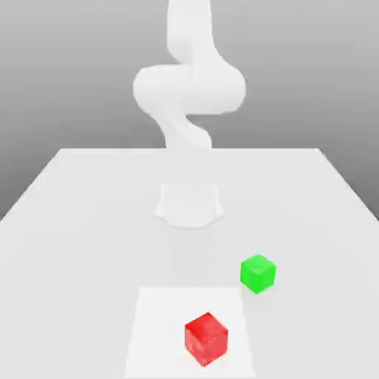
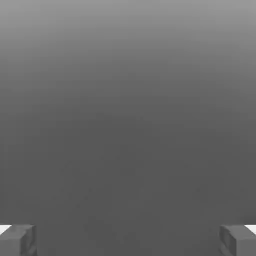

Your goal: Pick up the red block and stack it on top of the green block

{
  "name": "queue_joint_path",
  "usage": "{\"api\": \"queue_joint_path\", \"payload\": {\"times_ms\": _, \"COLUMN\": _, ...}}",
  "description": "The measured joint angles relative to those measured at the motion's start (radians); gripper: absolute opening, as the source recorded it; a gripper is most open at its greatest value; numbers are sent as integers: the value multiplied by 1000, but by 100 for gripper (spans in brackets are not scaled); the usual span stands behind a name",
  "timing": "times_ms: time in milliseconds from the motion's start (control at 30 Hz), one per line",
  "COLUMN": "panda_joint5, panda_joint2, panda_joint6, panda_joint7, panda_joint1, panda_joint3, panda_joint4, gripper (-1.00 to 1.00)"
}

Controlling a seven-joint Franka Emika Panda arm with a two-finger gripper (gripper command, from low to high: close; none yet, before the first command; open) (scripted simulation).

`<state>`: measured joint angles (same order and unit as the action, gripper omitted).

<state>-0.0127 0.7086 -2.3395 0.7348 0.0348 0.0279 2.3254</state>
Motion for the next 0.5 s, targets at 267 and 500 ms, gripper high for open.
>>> {"api": "queue_joint_path", "payload": {"times_ms": 267, "panda_joint5": -47, "panda_joint2": -297, "panda_joint6": -128, "panda_joint7": -215, "panda_joint1": 100, "panda_joint3": 77, "panda_joint4": 82, "gripper": 0}}
{"api": "queue_joint_path", "payload": {"times_ms": 500, "panda_joint5": -83, "panda_joint2": -552, "panda_joint6": -237, "panda_joint7": -396, "panda_joint1": 156, "panda_joint3": 110, "panda_joint4": 153, "gripper": 0}}
